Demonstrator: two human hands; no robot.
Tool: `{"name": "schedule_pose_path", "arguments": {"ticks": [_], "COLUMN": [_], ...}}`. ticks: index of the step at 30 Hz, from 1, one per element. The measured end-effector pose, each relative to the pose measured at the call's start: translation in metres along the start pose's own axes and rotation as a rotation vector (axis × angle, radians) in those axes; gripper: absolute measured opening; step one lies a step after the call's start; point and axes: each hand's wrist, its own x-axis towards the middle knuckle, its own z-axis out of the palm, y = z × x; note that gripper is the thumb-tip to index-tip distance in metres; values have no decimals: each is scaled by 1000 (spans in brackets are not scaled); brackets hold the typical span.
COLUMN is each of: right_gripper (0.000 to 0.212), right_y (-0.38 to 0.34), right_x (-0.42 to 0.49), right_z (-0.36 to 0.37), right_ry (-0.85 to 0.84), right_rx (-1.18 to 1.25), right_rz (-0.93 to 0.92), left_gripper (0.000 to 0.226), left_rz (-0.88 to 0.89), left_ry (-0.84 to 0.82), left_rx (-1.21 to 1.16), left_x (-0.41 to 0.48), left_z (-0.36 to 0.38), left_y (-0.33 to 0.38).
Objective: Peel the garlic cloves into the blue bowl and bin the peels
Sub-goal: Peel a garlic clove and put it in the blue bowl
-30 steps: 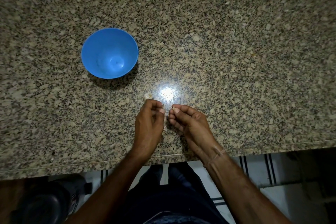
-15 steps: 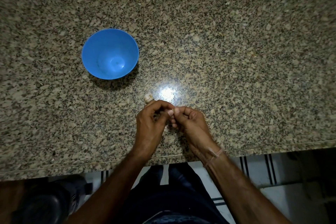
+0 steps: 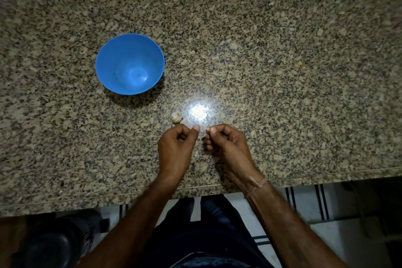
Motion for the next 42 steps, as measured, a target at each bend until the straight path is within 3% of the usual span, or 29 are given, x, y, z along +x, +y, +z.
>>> {"name": "schedule_pose_path", "arguments": {"ticks": [3, 7, 18, 24, 30, 35, 42], "right_gripper": [13, 15, 23, 25, 18, 16, 26], "right_y": [1, -1, -1, 5, 7, 11, 20], "right_x": [-1, -3, -1, 0, 2, 8, 5], "right_z": [-3, -7, -10, -12, -5, -12, -19], "right_ry": [-8, 0, 15, -16, -55, 54, 86], "right_rx": [-15, -63, -84, -65, -112, -409, -540], "right_rz": [-3, -18, -23, -28, -13, -130, -192], "left_gripper": [11, 22, 1, 25, 7, 12, 23], "left_rz": [41, 149, 187, 249, 212, 167, 237], "left_ry": [-7, -5, -10, -37, -18, 166, 175], "left_rx": [124, 198, 190, 118, 53, 124, 229], "left_x": [1, 1, -5, -6, -12, 1, -8], "left_z": [2, 2, 1, 0, -7, -43, -47], "left_y": [0, 0, 1, 1, 4, -29, -39]}}
